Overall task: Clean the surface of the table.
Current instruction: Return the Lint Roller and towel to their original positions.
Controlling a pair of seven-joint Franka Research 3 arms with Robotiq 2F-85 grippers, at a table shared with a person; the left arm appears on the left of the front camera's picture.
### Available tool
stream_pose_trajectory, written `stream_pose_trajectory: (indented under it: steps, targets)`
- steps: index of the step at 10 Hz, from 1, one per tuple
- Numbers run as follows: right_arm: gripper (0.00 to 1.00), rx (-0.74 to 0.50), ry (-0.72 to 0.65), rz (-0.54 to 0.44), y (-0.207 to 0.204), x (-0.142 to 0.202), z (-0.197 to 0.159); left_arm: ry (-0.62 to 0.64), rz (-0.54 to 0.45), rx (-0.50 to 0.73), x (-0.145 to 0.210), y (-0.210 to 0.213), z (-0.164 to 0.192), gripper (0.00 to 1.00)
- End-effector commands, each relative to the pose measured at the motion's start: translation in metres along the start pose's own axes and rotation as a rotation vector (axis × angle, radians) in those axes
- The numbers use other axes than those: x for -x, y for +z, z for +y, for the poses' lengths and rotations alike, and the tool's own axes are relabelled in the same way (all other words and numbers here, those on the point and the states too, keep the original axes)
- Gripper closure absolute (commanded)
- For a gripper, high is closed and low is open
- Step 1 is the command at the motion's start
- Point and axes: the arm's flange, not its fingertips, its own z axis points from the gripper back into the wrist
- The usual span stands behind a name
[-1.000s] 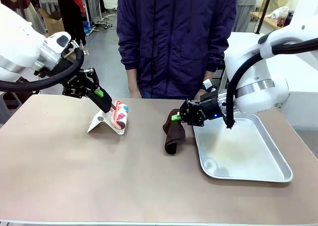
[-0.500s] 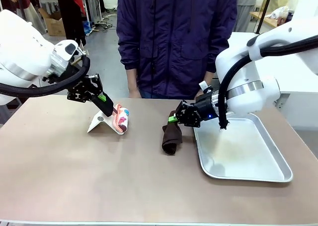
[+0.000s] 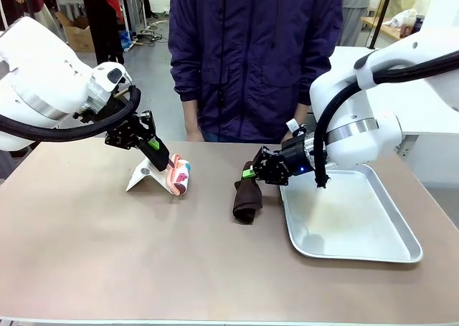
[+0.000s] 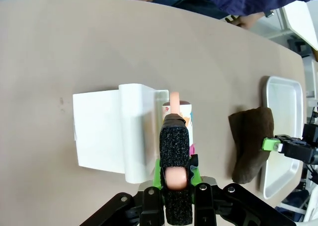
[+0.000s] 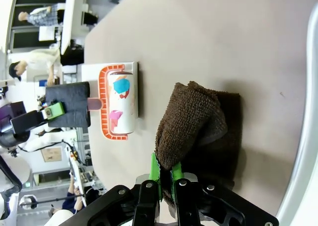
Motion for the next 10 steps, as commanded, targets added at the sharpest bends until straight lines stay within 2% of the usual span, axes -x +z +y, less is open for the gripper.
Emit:
stream_pose_trajectory:
  steps: [1, 5, 9, 10]
  targets:
    - [0.90, -0.016, -0.032, 0.008, -0.006, -0.003, 0.001, 0.013, -0.015, -0.033, -0.004, -0.002, 0.004, 0.78]
    - [0.90, -0.017, -0.041, 0.023, -0.007, -0.004, -0.001, 0.040, -0.038, -0.031, -0.006, -0.002, 0.020, 0.78]
    - [0.90, -0.025, -0.043, 0.027, -0.009, -0.005, -0.003, 0.062, -0.018, -0.007, -0.004, -0.006, 0.031, 0.78]
    - [0.54, -0.027, -0.043, 0.031, -0.009, -0.005, -0.004, 0.084, -0.024, 0.000, -0.005, -0.005, 0.031, 0.46]
